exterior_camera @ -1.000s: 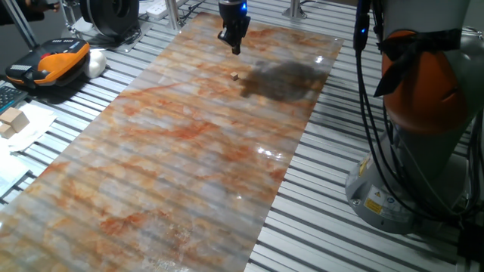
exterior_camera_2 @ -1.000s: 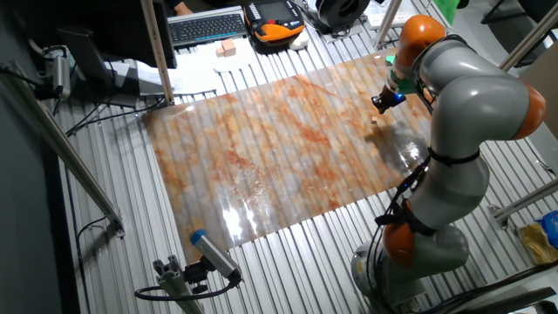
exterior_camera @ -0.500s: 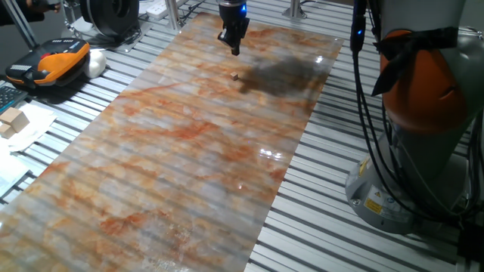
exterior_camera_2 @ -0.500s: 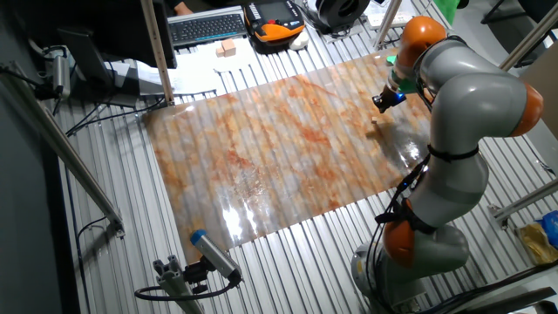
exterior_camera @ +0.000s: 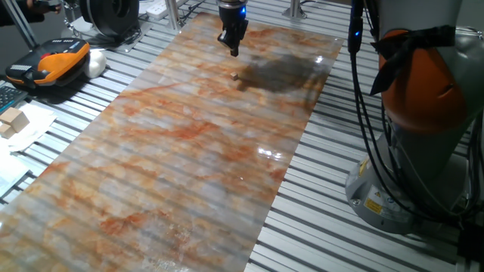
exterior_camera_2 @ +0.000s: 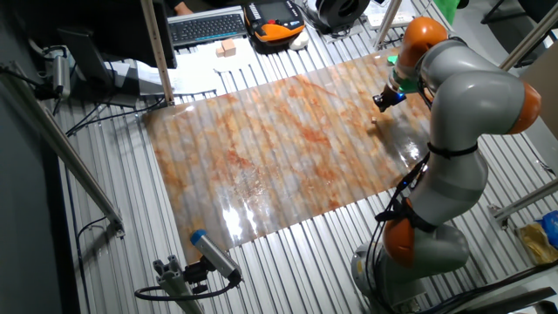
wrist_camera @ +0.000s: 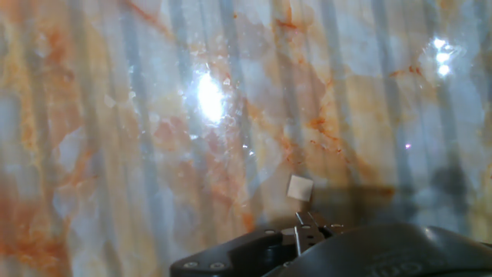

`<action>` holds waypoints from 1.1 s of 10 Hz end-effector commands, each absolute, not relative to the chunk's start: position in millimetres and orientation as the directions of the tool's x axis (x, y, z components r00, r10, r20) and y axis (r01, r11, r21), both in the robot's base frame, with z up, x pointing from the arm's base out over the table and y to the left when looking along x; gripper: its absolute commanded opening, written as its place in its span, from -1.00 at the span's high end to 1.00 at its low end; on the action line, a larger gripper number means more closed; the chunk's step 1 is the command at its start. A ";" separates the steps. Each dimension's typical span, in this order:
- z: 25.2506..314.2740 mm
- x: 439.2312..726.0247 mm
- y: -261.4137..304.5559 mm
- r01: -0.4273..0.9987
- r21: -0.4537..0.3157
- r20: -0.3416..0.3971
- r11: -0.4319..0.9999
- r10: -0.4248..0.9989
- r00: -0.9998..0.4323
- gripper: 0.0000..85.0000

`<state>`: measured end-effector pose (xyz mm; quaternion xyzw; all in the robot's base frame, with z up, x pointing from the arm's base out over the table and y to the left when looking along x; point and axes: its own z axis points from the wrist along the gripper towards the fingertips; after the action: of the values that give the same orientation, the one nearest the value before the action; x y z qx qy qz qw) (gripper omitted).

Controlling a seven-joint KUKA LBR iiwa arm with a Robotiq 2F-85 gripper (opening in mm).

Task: Pick up the small block on the left and move it to the right

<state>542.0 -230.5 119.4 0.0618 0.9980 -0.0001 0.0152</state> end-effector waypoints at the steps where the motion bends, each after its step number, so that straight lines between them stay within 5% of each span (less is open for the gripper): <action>1: 117.6 542.4 -230.4 0.125 0.005 -0.030 0.992 0.125 -0.992 1.00; 11: 112.5 556.1 -242.2 0.255 -0.007 -0.029 0.967 0.254 -0.967 1.00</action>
<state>556.4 -242.1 112.2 0.1266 0.9918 -0.0049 0.0150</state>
